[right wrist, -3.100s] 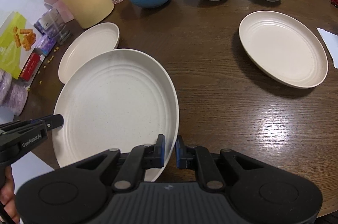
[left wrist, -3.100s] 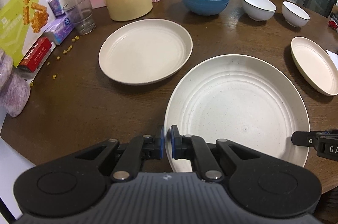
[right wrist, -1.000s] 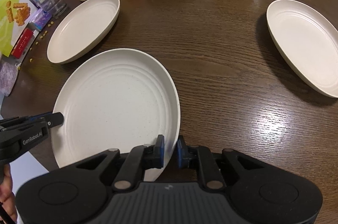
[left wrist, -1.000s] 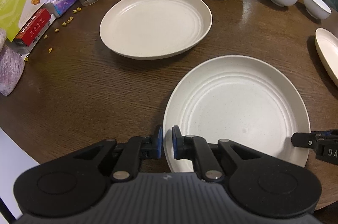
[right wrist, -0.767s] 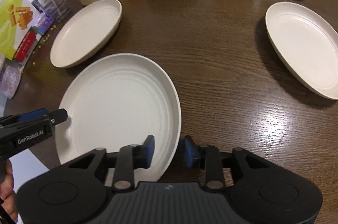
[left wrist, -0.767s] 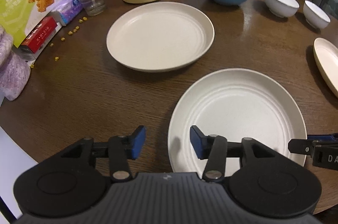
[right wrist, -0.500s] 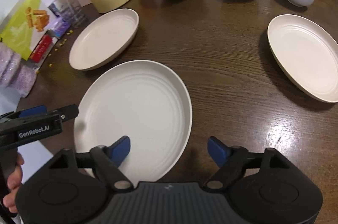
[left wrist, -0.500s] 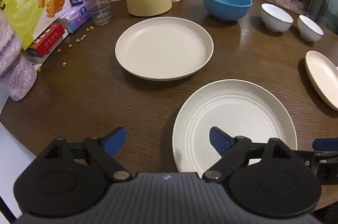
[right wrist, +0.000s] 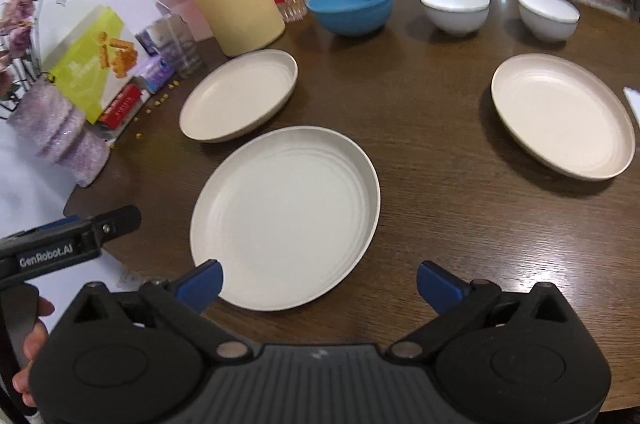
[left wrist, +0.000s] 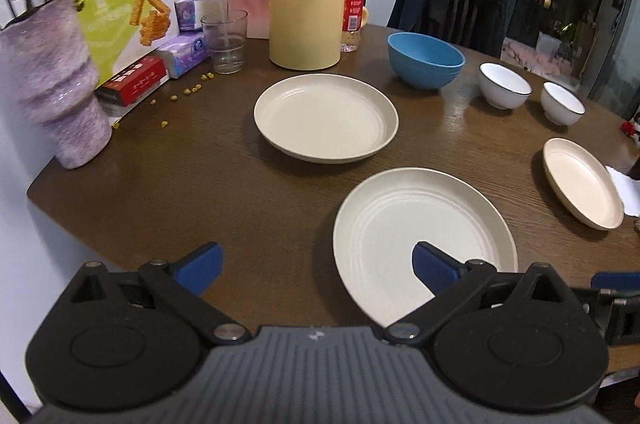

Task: Organize plates and bowls
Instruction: 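Withdraw both grippers up and back from the placed plate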

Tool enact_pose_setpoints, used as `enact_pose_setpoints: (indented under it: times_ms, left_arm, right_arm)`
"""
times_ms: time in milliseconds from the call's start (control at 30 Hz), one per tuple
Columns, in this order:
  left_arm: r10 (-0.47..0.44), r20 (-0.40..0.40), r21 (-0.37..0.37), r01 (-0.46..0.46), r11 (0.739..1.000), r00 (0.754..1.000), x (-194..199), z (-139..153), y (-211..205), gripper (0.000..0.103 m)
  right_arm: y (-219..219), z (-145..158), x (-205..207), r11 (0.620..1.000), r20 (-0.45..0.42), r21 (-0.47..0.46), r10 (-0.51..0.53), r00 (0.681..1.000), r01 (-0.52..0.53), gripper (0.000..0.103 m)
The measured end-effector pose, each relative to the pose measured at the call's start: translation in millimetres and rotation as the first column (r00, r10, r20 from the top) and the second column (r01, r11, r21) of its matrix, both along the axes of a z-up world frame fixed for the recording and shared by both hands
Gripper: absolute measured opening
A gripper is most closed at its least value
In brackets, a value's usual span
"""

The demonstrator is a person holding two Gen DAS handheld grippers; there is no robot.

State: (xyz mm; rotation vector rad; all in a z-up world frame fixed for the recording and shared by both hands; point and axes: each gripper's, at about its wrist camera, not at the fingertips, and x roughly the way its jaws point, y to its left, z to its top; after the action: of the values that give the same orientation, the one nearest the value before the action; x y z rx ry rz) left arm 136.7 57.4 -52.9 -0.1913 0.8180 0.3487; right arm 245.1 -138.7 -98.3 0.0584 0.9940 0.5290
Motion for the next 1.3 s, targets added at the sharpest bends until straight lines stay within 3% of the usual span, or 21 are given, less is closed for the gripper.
enact_pose_setpoints:
  times_ms: [200,567,767,933,1200,1300]
  left_arm:
    - [-0.015,0.042,-0.02,0.016,1.0,0.999,-36,8,-19,0.103]
    - [-0.034,0.082,-0.029,0.036,0.999,0.996,-66,20,-36,0.103]
    - [-0.038,0.089,-0.006,0.038,0.999,0.995,-69,31,-39,0.103]
    - [-0.012,0.109,-0.001,0.013,1.0,0.994,-70,40,-31,0.103]
    - [0.015,0.11,0.019,-0.017,1.0,0.994,-51,45,-10,0.103]
    - [0.013,0.127,0.012,-0.015,1.0,0.992,-38,47,0,0.103]
  right_arm:
    - [-10,19,-28,1.0,0.111,-0.005,0.028,0.993,-0.027,0.103]
    - [-21,27,-60,0.998,0.128,-0.014,0.059,0.99,-0.058,0.103]
    - [-24,39,-62,0.998,0.133,0.004,0.063,0.989,-0.064,0.103]
    - [-11,44,-60,0.995,0.14,-0.09,0.061,0.988,-0.049,0.103]
    - [-3,49,-38,0.999,0.114,-0.023,0.041,0.993,-0.038,0.103]
    - [4,51,-28,0.998,0.131,-0.05,0.036,0.991,-0.03,0.103]
